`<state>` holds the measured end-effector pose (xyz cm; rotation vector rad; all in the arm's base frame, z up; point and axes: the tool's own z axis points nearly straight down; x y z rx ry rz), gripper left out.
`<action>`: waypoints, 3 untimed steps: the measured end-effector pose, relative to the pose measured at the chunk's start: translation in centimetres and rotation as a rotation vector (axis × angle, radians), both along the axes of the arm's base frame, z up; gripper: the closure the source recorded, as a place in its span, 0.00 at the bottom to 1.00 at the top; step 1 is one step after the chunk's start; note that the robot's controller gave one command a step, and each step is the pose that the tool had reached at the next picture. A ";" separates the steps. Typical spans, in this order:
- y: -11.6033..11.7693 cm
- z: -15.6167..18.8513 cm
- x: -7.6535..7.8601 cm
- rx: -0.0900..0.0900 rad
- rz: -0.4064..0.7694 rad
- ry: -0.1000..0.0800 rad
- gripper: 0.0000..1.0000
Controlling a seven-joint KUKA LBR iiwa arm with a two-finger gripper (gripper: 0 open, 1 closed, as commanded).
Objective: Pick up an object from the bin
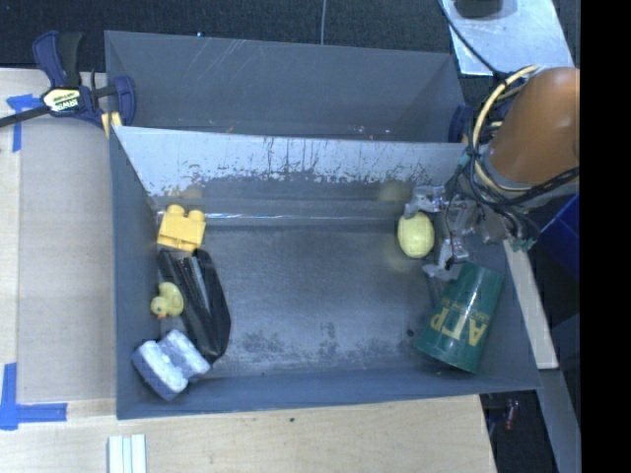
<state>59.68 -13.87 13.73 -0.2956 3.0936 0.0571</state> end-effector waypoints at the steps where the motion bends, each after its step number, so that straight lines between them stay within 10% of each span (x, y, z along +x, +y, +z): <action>1: 0.0 -6.5 0.5 0.009 -0.028 0.005 1.00; 3: -0.6 -6.4 -0.3 0.014 0.014 -0.002 1.00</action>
Offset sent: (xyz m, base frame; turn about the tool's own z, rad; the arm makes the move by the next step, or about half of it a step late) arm 0.0000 0.0000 0.0000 0.0000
